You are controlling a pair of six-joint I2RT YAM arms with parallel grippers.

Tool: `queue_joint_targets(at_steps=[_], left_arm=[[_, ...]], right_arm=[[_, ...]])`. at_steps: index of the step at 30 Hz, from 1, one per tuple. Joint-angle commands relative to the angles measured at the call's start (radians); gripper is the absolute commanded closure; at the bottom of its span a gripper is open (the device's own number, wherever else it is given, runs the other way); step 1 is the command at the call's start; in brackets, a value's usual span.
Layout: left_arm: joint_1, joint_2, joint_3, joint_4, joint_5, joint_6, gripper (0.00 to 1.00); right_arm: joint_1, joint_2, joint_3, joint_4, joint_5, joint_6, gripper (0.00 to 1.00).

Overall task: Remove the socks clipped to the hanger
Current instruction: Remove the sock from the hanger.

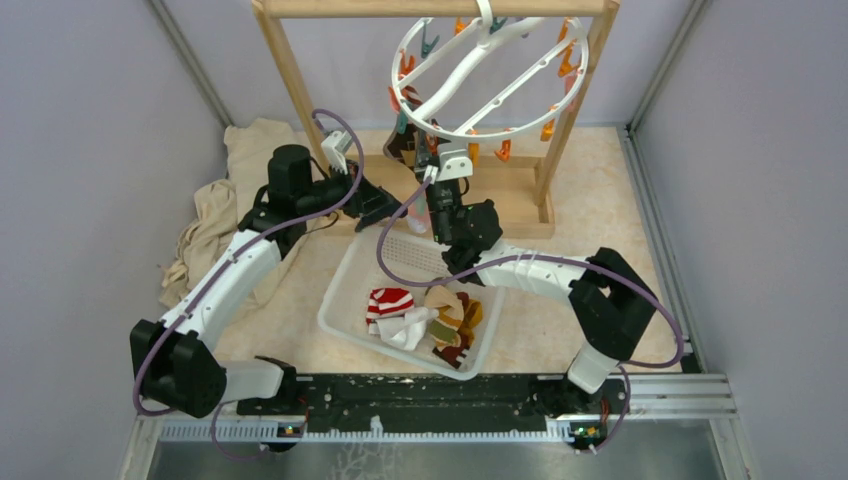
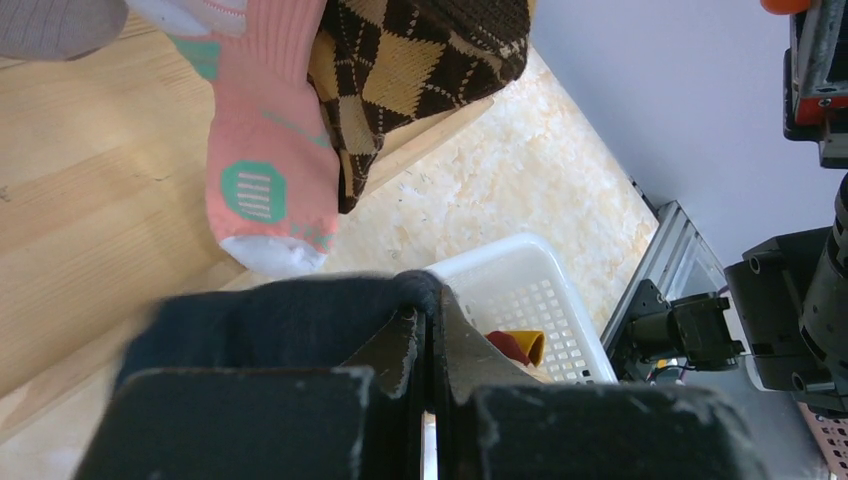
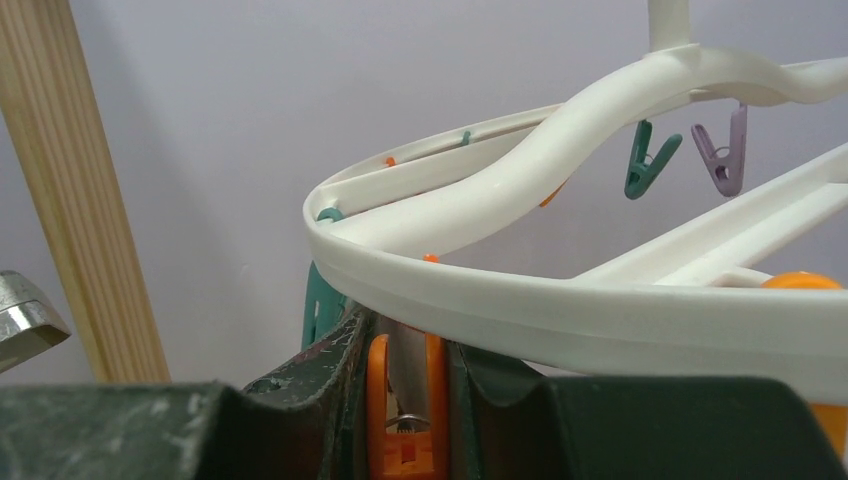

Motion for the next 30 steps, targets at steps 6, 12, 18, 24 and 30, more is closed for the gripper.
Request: queue_joint_targets(at_steps=[6,12,18,24,30], left_arm=[[0.008,-0.032,0.04,0.009,0.058,-0.029,1.0],[0.008,-0.078,0.053,-0.02,0.107,-0.057,1.0],[0.008,-0.131,0.063,-0.049,0.173,-0.105,1.0],[0.006,-0.185,0.065,-0.109,0.217,-0.141,1.0],[0.005,-0.236,0.07,-0.204,0.172,-0.154,1.0]], right_arm=[[-0.004,-0.09,-0.016,-0.076,0.001,0.073,0.41],[0.005,-0.152,-0.097,-0.149,0.03,0.144,0.26],[0.043,-0.21,-0.167,-0.237,0.079,0.186,0.21],[0.058,-0.274,-0.181,-0.435,0.117,0.325,0.2],[0.059,-0.28,-0.111,-0.707,0.086,0.482,0.2]])
